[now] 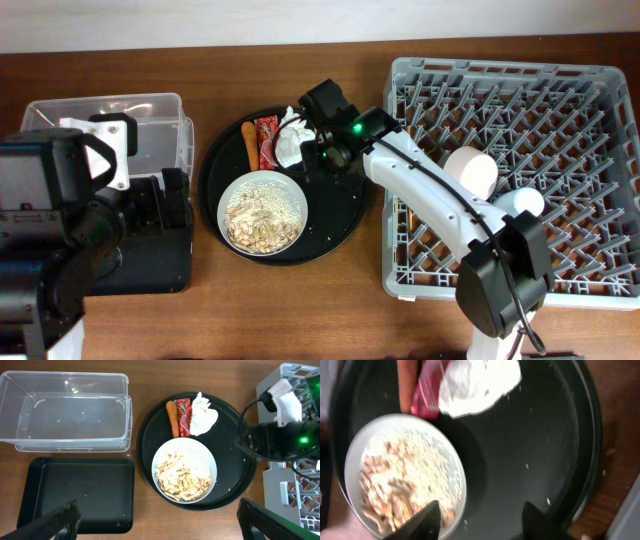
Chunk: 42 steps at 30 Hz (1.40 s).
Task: Sort waste into correct bins and load items into the dishwasher rack
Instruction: 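Release the chopsticks in the rack and retract the right gripper, then grasp the white tissue with the left gripper and drop it in the clear bin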
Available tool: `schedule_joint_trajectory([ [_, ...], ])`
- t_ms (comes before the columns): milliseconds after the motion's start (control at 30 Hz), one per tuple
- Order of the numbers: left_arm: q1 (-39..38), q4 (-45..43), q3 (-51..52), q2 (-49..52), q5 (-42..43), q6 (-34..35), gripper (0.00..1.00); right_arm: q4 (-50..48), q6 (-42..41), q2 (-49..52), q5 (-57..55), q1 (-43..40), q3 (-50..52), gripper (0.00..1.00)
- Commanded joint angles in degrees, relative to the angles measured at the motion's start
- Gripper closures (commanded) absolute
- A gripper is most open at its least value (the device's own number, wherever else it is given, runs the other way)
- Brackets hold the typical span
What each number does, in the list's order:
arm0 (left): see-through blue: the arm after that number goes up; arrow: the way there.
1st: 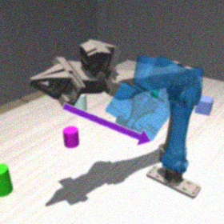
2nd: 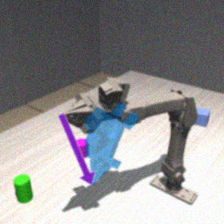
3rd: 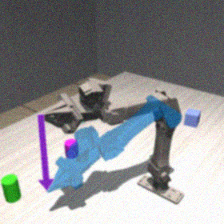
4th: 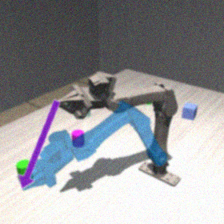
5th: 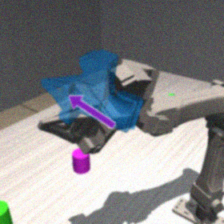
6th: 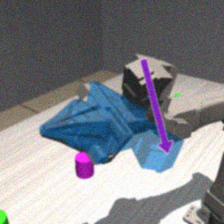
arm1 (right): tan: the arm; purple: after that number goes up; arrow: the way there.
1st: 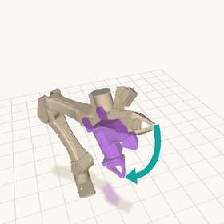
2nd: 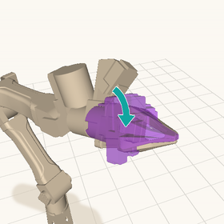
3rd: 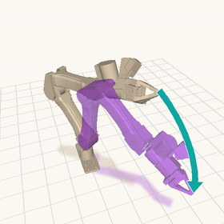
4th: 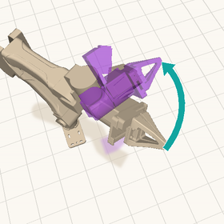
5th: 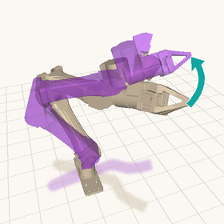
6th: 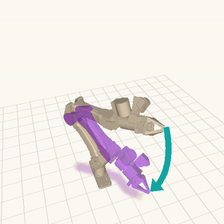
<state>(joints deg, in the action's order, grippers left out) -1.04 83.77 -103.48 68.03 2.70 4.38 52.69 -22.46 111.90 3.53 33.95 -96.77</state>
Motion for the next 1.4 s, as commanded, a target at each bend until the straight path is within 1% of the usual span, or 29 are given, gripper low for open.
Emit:
schedule_joint_trajectory([
  [0,-0.02,-0.11,0.04,-0.5,-0.59,0.76,0.01,2.08,0.0,-5.73,-1.2,0.5,-0.76,0.45],
  [33,-0.02,-0.13,0.04,-0.5,-0.59,0.76,0.01,3.43,0.26,-10.12,-3.54,0.98,-0.76,0.42],
  [67,-0.02,-0.13,0.04,-0.5,-0.61,0.76,0.01,4.63,2.84,-16.22,-7.06,2.95,-0.76,0.39],
  [100,-0.02,-0.11,0.04,-0.5,-0.59,0.76,0.01,5.2,6.03,-21.55,-9.4,5.33,-0.76,0.01],
  [167,-0.02,-0.11,0.04,-0.5,-0.61,0.76,0.01,5.07,5.97,-26.82,-7.93,7.32,-0.76,0.02],
  [200,-0.02,-0.11,0.04,-0.5,-0.59,0.76,0.01,8.13,6.01,-27.5,-8.24,7.37,-0.76,0.02],
  [233,-0.02,-0.11,0.04,-0.5,-0.61,0.76,0.01,14.93,6.08,-28.46,-12.22,6.45,-0.76,0.02],
  [267,-0.02,-0.11,0.04,-0.5,-0.59,0.76,0.01,19.82,5.07,-29.83,-12.39,4.98,-0.76,0.02],
  [300,-0.02,-0.11,0.04,-0.5,-0.61,0.76,0.01,23.17,5.07,-33.4,-12.72,2.4,-0.76,0.02],
  [333,-0.02,-0.11,0.04,-0.5,-0.61,0.76,0.01,23.74,5.09,-36.98,-14.01,1.14,-0.72,0.02],
  [367,-0.02,-0.11,0.04,-0.5,-0.61,0.76,0.01,23.21,5.14,-41.94,-17.99,0.22,-0.72,0.02],
  [400,-0.02,-0.11,0.04,-0.5,-0.61,0.76,0.01,21.7,6.58,-47.34,-21.46,-0.57,-0.72,0.02],
  [433,-0.02,-0.11,0.04,-0.5,-0.61,0.76,0.01,19.74,9.2,-51.17,-22.23,-2.36,-0.5,0.02],
  [500,-0.02,-0.13,0.04,-0.5,-0.61,0.76,0.01,13.31,10.25,-61.51,-20.59,-13.11,4.24,0.02],
  [533,-0.02,-0.11,0.04,-0.5,-0.61,0.76,0.01,9.35,11.41,-66.29,-18.47,-18.88,10.29,0.02],
  [567,-0.02,-0.11,0.04,-0.5,-0.61,0.76,0.01,4.24,16.04,-70.05,-14.67,-22.43,16.92,0.02],
  [600,-0.02,-0.11,0.04,-0.5,-0.59,0.76,0.01,-3.43,22.27,-75.54,-8.09,-26.56,27.78,0.02],
  [633,-0.02,-0.13,0.04,-0.5,-0.59,0.76,0.01,-7.17,23.34,-78.68,-5.35,-28.59,34.58,0.02],
  [667,-0.02,-0.11,0.04,-0.5,-0.61,0.76,0.01,-13.77,23.3,-85.42,-2.08,-32.68,48.68,0.02],
  [700,-0.02,-0.11,0.04,-0.5,-0.61,0.76,0.01,-19.8,23.3,-91.21,0.24,-35.17,59.87,0.02],
  [733,-0.02,-0.11,0.04,-0.5,-0.61,0.76,0.01,-24.17,23.3,-96.74,0.57,-36.54,68.04,0.02],
  [833,-0.02,-0.11,0.04,-0.5,-0.59,0.76,0.01,-30.8,23.3,-111.32,0.55,-37.16,84.56,0.02],
  [867,-0.02,-0.11,0.04,-0.5,-0.59,0.76,0.01,-33.55,23.28,-111.32,0.63,-37.2,87.54,0.02],
  [900,-0.02,-0.11,0.04,-0.5,-0.61,0.76,0.01,-43.04,23.3,-111.71,0.81,-37.31,93.64,0.02],
  [933,-0.02,-0.11,0.04,-0.5,-0.61,0.76,0.01,-47.98,23.32,-111.71,0.74,-37.35,96.13,0.02],
  [1333,-0.02,-0.13,0.04,-0.5,-0.59,0.76,0.01,-48.68,23.3,-111.69,0.79,-37.35,96.45,0.02],
  [1367,-0.02,-0.17,0.04,-0.5,0.79,1.49,0.01,-48.68,23.3,-111.69,0.79,-37.35,96.45,0.02],
])
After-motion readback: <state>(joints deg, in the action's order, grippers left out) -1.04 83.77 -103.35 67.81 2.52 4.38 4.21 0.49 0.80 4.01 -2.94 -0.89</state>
